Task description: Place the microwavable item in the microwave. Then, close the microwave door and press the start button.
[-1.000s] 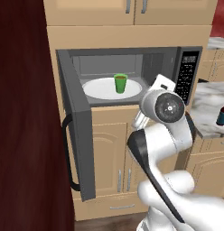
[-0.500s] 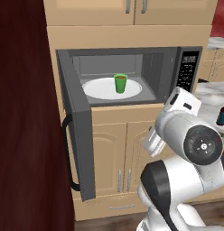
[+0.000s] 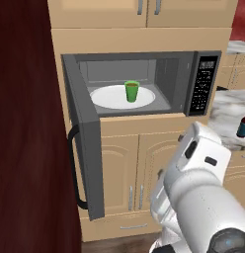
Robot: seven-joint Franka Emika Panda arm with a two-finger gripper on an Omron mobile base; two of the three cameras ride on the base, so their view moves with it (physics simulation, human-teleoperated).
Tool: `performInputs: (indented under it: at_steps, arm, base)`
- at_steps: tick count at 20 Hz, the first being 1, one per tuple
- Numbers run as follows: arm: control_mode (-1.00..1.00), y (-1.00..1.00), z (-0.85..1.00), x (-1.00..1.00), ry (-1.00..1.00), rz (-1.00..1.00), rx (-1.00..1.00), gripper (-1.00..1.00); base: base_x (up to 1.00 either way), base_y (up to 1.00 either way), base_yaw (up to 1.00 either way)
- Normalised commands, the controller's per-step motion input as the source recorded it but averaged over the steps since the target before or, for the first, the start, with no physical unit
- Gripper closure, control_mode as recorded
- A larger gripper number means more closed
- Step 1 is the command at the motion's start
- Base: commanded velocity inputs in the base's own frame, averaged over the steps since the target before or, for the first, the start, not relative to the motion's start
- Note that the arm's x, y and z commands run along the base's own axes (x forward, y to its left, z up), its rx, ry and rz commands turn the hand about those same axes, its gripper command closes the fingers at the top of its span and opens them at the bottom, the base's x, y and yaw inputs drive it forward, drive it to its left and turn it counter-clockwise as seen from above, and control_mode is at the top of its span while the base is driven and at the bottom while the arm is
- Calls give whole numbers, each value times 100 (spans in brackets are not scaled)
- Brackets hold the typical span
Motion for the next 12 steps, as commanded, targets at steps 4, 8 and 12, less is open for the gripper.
performInputs:
  at_steps: [4,8,12]
  arm:
    - [-100,100,-20,-44,-1,0,-13,-100]
    - [-100,100,-35,-4,0,0,-12,-100]
    - [-100,100,-54,51,5,0,-13,-100]
  base:
    - [0,0,0]
    - [0,0,0]
    - [0,0,0]
